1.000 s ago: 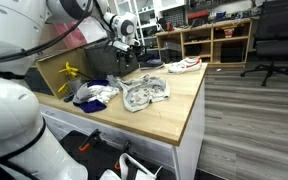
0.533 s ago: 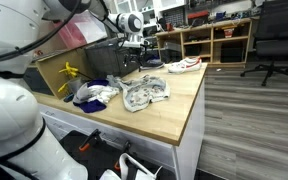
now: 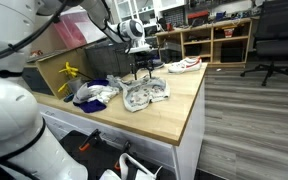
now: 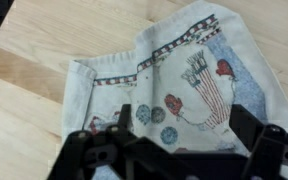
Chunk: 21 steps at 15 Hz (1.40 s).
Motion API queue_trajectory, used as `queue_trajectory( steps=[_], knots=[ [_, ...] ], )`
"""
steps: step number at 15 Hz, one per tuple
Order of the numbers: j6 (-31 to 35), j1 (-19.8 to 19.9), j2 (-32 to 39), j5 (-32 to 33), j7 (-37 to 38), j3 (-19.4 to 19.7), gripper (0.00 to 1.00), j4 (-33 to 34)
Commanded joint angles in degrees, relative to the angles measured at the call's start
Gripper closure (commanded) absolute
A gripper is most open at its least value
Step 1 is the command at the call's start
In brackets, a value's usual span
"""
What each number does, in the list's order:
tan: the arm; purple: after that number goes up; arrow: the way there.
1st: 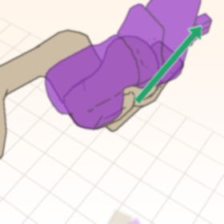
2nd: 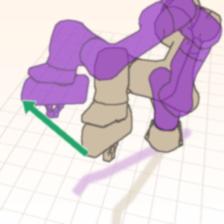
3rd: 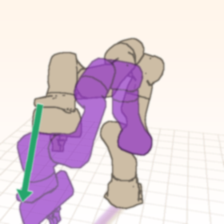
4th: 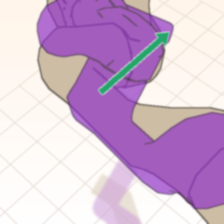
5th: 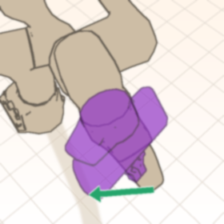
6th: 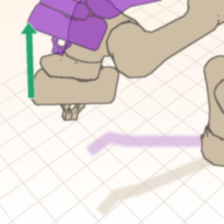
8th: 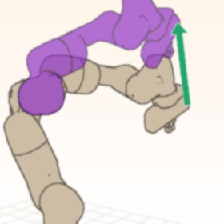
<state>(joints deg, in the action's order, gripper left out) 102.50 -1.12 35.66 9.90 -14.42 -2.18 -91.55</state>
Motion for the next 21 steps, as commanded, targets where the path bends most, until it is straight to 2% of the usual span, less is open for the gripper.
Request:
queue_trajectory(
  steps=[1, 2, 4, 13, 15, 21],
  knots=[
    [7.92, -0.28, -5.77, 3.99, -0.90, 0.15, 0.00, -11.16],
    [9.70, -0.28, -6.09, 5.01, -0.72, 0.29, 0.00, -12.96],
    [12.32, -0.11, -6.14, 6.50, -0.55, 0.53, 0.26, -15.59],
    [15.65, 0.48, -5.44, 9.58, -0.20, 2.23, 0.95, -20.17],
    [15.97, 0.75, -4.52, 9.74, -0.08, 2.54, 1.00, -19.88],
    [17.23, 2.37, -1.37, 8.87, -0.13, 2.67, 1.00, -19.46]
  ],
)
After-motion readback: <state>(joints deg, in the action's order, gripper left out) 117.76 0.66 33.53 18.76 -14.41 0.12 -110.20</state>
